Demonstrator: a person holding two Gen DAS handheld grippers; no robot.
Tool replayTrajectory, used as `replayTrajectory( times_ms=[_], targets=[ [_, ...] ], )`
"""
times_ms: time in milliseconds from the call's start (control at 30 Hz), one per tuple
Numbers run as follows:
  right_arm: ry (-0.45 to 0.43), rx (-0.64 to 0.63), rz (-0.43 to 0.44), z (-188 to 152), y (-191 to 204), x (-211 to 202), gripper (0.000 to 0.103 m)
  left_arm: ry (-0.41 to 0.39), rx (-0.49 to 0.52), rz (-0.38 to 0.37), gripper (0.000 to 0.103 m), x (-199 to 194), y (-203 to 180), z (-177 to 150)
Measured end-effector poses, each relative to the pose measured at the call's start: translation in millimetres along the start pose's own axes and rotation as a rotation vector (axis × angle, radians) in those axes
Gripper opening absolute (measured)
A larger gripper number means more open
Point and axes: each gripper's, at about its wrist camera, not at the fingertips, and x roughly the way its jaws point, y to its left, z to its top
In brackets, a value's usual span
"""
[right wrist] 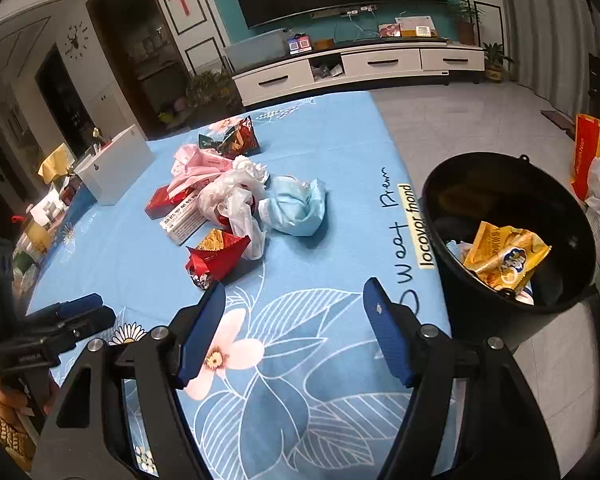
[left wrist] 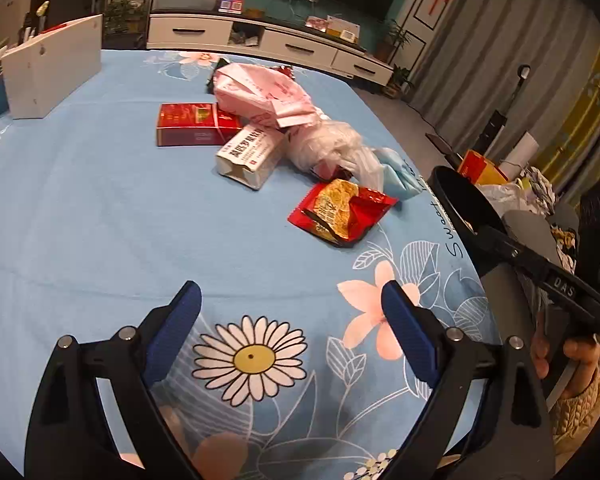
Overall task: Collect trash
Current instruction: 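Grasp the red wrapper with the left tool while the right tool grasps the blue mask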
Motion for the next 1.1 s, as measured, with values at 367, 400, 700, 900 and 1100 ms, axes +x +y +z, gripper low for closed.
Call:
replayTrajectory(
  times_ms=[367, 400, 700, 900, 1100],
  targets=[
    [0.016, 0.038, 0.024, 24, -6, 32, 0.070, 0.018, 0.117, -0.045, 0.091, 45, -41, 27],
    [0.018, 0.051, 0.032, 27, -9, 36, 0.070, 0.019, 0.132, -0.050, 0.091, 51, -46, 30],
    [0.032, 0.129, 0.077, 44, -24, 64, 0.071, 0.058, 0.184, -0.026, 0.074, 95, -66, 46],
    [0.058, 0.127, 0.094, 55, -21, 89, 0.070, 0.056, 0.154, -0.036, 0.033, 100, -60, 47],
    [0.101, 0.093, 0.095, 55, -16, 101, 0.027, 0.032, 0.082, -0.060, 0.029, 90, -40, 46]
  ],
)
